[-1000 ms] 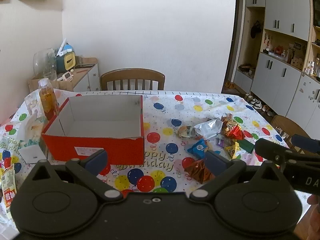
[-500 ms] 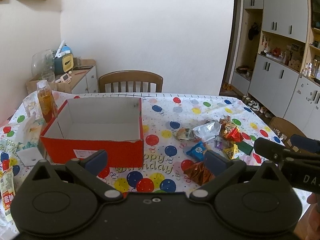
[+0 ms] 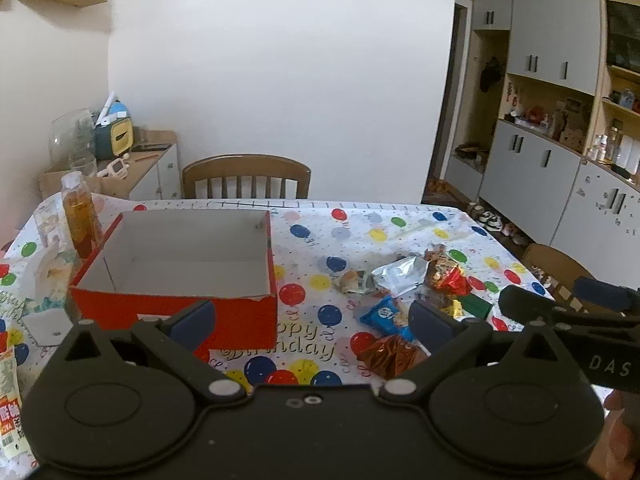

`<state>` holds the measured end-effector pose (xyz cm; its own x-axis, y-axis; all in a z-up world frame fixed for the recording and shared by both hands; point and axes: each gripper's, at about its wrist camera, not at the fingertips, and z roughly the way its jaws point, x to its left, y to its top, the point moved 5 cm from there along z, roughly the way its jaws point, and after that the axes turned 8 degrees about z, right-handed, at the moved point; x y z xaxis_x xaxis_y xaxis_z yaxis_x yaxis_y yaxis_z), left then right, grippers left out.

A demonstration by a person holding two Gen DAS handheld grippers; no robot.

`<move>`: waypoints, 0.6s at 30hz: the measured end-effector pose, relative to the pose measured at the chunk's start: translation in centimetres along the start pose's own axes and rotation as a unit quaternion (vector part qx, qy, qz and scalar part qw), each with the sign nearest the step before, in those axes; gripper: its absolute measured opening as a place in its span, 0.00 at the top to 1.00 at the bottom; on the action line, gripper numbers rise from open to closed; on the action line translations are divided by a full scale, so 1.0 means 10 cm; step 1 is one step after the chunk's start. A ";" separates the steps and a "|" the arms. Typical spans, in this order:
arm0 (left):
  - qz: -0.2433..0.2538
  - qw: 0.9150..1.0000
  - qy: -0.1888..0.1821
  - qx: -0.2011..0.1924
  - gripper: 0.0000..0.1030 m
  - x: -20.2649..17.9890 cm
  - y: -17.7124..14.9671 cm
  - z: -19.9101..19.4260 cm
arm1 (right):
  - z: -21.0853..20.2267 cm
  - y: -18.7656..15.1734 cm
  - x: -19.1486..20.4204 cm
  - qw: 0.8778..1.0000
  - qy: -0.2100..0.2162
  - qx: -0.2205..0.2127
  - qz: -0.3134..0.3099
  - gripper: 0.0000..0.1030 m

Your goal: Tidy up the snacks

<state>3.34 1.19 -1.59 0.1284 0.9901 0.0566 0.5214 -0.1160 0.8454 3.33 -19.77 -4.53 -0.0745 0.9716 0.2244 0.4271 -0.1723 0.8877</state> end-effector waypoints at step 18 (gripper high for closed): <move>0.018 0.999 -0.025 0.040 0.01 -0.25 -0.02 0.41 | 0.54 -0.07 -0.62 0.997 -0.022 0.070 0.025 0.00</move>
<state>6.37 -1.56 -4.06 0.1890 0.9802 0.0583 0.5805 -0.1594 0.7985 8.41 -24.85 -8.70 -0.0119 0.9692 0.2460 0.5506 -0.1990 0.8107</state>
